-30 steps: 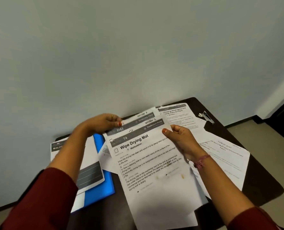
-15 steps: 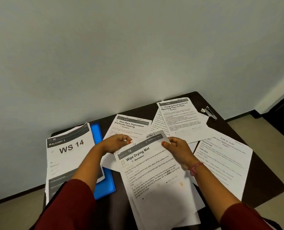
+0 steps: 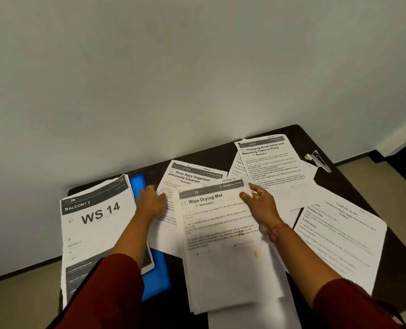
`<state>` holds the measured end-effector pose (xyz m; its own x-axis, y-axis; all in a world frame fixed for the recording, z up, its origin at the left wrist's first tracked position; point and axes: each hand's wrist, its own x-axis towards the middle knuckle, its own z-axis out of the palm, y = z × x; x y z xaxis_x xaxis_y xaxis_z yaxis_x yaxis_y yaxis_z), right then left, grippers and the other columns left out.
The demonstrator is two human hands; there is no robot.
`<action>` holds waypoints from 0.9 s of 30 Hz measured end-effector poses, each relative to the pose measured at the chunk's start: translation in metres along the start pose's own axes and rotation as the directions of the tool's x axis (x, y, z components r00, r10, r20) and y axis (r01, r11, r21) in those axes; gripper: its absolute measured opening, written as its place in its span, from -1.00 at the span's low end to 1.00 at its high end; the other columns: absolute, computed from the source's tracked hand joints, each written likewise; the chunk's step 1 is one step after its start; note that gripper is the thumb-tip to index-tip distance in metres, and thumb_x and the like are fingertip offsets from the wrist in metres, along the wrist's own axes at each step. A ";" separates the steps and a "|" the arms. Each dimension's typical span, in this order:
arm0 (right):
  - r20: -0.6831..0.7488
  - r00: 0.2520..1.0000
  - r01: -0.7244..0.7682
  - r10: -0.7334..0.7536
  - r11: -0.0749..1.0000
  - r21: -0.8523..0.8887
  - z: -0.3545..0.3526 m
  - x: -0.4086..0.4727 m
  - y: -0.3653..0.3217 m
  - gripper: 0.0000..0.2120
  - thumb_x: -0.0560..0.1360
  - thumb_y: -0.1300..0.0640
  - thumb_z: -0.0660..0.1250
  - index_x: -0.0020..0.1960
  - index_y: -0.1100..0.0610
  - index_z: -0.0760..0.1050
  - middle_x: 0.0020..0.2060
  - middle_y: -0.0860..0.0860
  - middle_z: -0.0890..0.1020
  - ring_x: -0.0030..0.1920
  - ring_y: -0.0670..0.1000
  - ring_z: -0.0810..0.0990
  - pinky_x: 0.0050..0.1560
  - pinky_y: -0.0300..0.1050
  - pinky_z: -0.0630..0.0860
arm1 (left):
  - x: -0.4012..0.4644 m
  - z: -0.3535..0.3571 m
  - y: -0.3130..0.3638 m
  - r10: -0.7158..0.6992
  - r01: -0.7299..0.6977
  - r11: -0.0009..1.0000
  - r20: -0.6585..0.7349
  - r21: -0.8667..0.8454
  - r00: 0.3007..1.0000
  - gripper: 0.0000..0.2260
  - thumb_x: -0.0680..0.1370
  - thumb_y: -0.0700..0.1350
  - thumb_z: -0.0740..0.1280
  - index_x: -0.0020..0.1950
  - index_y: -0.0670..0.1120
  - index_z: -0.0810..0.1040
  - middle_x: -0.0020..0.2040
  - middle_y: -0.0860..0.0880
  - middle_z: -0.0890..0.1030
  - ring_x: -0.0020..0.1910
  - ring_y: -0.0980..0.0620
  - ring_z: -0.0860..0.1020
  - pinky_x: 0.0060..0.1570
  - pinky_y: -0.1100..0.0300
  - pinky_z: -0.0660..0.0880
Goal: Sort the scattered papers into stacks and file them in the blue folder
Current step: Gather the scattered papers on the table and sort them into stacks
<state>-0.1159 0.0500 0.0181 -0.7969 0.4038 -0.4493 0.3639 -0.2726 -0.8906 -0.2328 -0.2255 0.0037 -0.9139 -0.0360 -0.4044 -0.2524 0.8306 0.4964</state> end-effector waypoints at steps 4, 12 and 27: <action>-0.088 0.987 -0.126 0.136 0.986 0.111 0.018 0.028 0.005 -0.83 0.51 0.31 0.36 0.06 0.12 0.56 0.07 0.09 0.65 0.00 0.08 0.65 0.08 0.06 0.58 | 0.011 0.001 -0.005 -0.073 0.073 0.993 0.001 -0.094 0.997 -0.43 0.58 0.01 0.28 0.49 -0.22 0.20 0.37 -0.25 0.40 0.31 -0.24 0.41 0.32 -0.13 0.37; -0.125 0.950 -0.259 0.285 0.947 0.188 0.041 0.057 0.024 -0.80 0.51 0.29 0.36 0.13 0.15 0.56 0.08 0.12 0.65 0.05 0.15 0.64 0.09 0.18 0.56 | 0.012 -0.007 -0.004 -0.083 0.118 0.964 0.154 -0.237 0.985 -0.52 0.56 0.08 0.31 0.39 -0.15 0.35 0.30 -0.14 0.49 0.24 -0.12 0.50 0.25 0.00 0.43; 0.024 0.962 -0.271 0.274 0.932 0.240 0.052 0.052 0.001 -0.71 0.52 0.23 0.36 0.24 0.13 0.51 0.09 0.11 0.65 -0.01 0.10 0.66 -0.04 0.15 0.62 | -0.049 -0.025 0.015 0.144 -0.020 0.814 0.168 -0.581 0.975 -0.80 0.61 0.01 0.23 0.18 -0.04 0.48 0.08 0.00 0.64 0.01 0.02 0.64 -0.02 0.12 0.58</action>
<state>-0.1816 0.0252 -0.0028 -0.6783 0.2927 -0.6740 0.4395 -0.5736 -0.6913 -0.2001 -0.2249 0.0500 -0.8743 0.1778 -0.4517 -0.3715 0.3538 0.8584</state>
